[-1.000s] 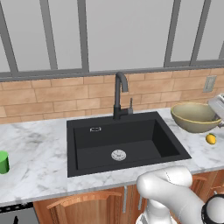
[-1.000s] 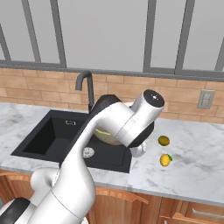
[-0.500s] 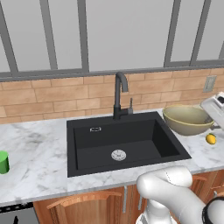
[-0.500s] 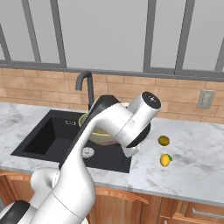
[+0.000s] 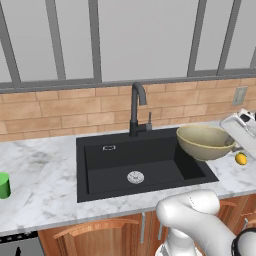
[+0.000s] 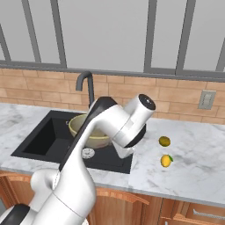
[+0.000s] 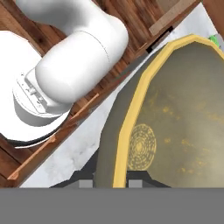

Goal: Remove the lemon and orange from the sink. Then move the bowl and cup from the counter to the sink for washing.

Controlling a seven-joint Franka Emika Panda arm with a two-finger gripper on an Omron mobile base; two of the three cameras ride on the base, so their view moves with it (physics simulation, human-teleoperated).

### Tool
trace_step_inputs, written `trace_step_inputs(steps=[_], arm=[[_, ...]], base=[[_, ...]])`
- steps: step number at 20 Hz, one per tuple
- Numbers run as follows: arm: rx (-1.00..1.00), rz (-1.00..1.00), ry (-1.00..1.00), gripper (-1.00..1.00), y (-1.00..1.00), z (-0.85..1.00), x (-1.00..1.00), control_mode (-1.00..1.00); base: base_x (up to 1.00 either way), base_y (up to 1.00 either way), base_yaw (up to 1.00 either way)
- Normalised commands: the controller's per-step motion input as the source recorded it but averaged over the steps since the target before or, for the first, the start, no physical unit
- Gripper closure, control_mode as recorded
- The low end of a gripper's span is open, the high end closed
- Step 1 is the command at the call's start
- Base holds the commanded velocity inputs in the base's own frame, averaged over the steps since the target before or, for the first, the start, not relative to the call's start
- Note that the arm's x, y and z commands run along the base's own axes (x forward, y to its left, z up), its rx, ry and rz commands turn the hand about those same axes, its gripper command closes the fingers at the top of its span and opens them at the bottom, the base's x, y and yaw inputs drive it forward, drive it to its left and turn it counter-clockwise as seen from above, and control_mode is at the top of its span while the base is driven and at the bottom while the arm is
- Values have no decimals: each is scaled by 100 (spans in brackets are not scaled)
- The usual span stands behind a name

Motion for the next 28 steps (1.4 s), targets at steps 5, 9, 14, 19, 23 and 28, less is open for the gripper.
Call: trace_step_inputs(steps=[5,9,14,19,23,28], arm=[[1,10,4,100,21,-11,9,-100],[1,7,3,100,23,-10,15,-100],[8,7,0,100,21,-9,14,-100],[5,6,0,100,21,-12,16,-100],[0,5,2,100,22,-14,18,-100],[0,6,5,100,17,-12,27,-100]], base=[[0,0,0],[0,0,0],[0,0,0],[0,0,0],[0,0,0],[0,0,0]])
